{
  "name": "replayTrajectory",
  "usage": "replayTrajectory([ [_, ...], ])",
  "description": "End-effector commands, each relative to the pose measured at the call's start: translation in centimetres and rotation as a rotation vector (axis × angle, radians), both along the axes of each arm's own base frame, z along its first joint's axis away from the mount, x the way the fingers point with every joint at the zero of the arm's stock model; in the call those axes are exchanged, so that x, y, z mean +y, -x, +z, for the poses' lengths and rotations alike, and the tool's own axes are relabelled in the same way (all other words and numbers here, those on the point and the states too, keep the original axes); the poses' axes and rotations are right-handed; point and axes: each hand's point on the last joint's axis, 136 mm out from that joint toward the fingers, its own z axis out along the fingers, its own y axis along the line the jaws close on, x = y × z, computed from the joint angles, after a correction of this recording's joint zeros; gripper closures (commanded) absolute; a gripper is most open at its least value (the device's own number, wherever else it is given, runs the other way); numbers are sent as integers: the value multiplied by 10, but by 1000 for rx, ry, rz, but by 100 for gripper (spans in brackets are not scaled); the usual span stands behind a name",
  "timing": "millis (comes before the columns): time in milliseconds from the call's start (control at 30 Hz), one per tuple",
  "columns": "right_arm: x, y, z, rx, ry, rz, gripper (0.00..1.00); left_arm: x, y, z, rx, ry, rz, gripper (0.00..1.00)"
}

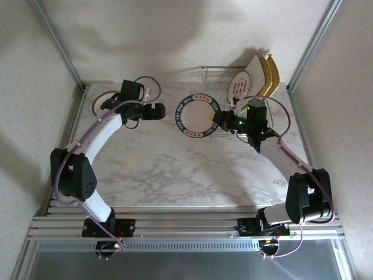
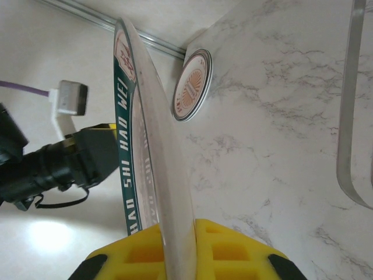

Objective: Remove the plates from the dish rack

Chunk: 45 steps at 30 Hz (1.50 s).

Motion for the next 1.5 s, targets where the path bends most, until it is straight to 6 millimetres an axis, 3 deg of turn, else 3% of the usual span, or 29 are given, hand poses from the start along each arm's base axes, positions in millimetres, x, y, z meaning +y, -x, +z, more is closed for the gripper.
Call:
replayTrajectory([
  [0, 3, -5, 18, -66, -37, 27, 100, -40, 12, 47, -85, 268, -163, 0],
  [200, 8, -14, 21, -78, -34, 46, 100, -71, 17, 61, -104, 490, -281, 0],
  [400, 14, -23, 25, -90, -53, 71, 100, -88, 11, 47, -56, 537, -314, 11],
  [700, 19, -33, 26, -90, -55, 84, 100, -99, 5, 41, -31, 636, -302, 44],
  [900, 22, -41, 25, -86, -67, 89, 100, -107, 8, 41, -15, 667, -314, 59],
  [1233, 28, -49, 33, -99, -78, 108, 100, -113, 10, 36, 9, 676, -316, 68],
  [1467, 29, -49, 28, -88, -74, 107, 100, -114, 9, 35, 15, 681, -317, 100],
])
